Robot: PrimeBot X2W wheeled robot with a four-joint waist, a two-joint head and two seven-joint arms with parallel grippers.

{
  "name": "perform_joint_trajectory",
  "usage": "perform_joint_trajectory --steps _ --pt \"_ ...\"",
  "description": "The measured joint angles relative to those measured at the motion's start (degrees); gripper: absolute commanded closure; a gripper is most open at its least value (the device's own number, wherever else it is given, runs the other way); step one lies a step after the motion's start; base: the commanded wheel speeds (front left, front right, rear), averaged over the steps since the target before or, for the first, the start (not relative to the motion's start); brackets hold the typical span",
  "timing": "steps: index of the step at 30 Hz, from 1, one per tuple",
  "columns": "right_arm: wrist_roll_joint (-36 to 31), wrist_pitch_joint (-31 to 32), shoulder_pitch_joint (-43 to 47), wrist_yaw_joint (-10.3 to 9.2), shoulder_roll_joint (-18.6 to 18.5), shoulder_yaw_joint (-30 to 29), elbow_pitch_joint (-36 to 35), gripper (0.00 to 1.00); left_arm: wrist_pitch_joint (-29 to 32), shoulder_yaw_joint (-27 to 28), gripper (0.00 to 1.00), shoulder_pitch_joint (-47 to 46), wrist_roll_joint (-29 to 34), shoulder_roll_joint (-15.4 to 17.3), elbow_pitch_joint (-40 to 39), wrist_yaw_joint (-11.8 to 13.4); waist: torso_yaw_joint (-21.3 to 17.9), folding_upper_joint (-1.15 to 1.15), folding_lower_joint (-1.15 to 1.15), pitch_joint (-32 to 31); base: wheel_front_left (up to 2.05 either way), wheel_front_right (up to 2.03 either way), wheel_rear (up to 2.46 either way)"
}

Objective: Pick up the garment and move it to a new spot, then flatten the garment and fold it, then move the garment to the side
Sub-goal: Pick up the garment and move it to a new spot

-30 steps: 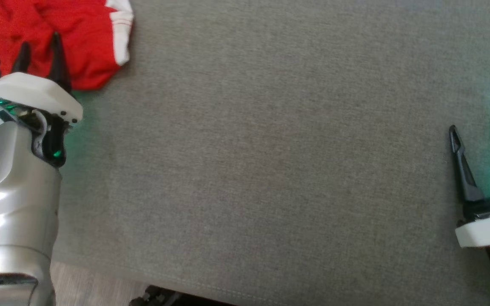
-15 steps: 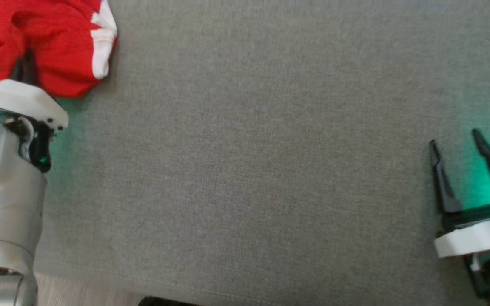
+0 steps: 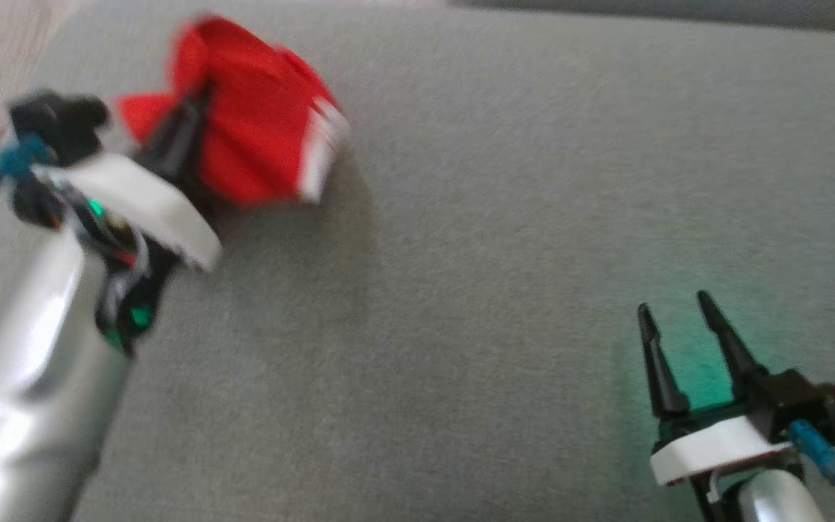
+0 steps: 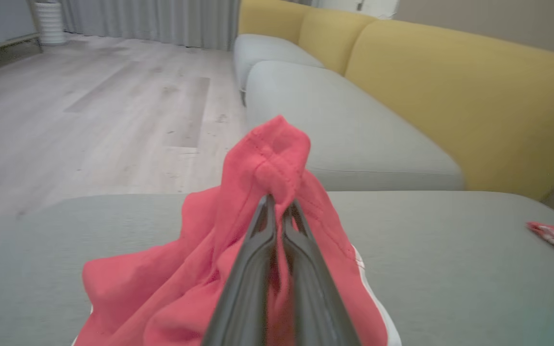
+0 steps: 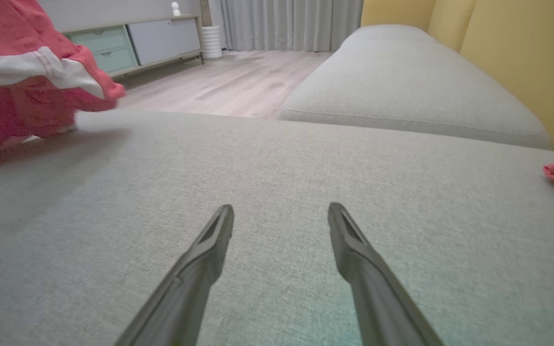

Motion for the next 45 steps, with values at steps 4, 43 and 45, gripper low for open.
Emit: perform_joint_trajectory --steps 4,43,45 --pt "0.8 -1.1 0.0 0.0 1.0 0.8 3.0 0.0 6.0 -2.2 1.0 9.2 -3.3 1.9 -17.0 0.8 -2.4 0.0 0.0 -3.3 0.0 0.0 0.0" --pt "7.5 -2.5 -7.0 0.0 2.2 5.6 4.7 0.0 3.8 5.4 1.0 5.0 -10.4 -1.6 2.4 15.2 -30.5 0.0 0.03 0.0 0.0 0.0 0.0" --pt "7.5 -2.5 -7.0 0.0 2.2 5.5 4.7 0.0 1.8 5.4 0.31 4.4 -9.4 -2.2 5.4 15.1 -30.3 0.0 0.03 0.0 0.0 0.0 0.0"
